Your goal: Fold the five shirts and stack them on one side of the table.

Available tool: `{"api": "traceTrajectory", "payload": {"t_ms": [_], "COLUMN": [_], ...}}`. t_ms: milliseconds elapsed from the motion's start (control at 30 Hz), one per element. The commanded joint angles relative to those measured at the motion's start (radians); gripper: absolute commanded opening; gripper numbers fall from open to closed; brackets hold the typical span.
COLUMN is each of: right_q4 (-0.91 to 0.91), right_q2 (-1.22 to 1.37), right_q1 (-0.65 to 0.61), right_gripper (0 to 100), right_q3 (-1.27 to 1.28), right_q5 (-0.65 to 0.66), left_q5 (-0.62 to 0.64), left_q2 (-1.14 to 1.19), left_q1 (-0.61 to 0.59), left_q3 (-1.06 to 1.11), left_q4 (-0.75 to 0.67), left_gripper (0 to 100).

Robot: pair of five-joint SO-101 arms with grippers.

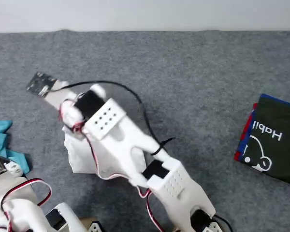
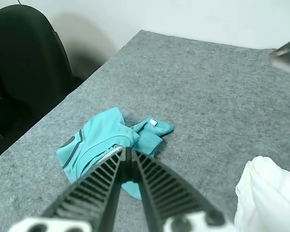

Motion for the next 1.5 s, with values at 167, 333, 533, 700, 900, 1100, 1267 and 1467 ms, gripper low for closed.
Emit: {"api": "traceTrajectory", "payload": {"t_ms": [167,333,533,700,900,1100,1267,1467], "right_q4": [0.058,0.058,0.054,0.053,0.045,0.045,0.051,0.028], "right_q2": [-0.073,-0.145,-0.156,-0.085,-0.019,0.004,0.002,0.038], "right_q1": [0.168,0.209,0.183,0.122,-0.021,-0.088,-0.005,0.165], "right_gripper": [0.9,0.9,0.9,0.9,0.9,0.9,0.9,0.9], "right_q3": [-0.002,0.255,0.433,0.410,0.390,0.313,0.144,0.043], "right_q5": [0.066,0.068,0.063,0.068,0.100,0.152,0.163,0.169], "left_q5": [-0.008,-0.008,-0.008,-0.006,-0.005,-0.003,-0.003,-0.003], "left_q2": [-0.003,-0.003,0.000,-0.002,-0.002,-0.002,-0.002,-0.002], "left_q1": [-0.008,-0.009,-0.009,-0.009,-0.009,-0.009,-0.009,-0.009], "left_q3": [-0.004,-0.004,-0.004,-0.004,-0.002,0.002,0.002,0.002], "left_q4": [0.127,0.129,0.127,0.127,0.127,0.127,0.127,0.127], "left_gripper": [1,1,1,1,1,1,1,1]}}
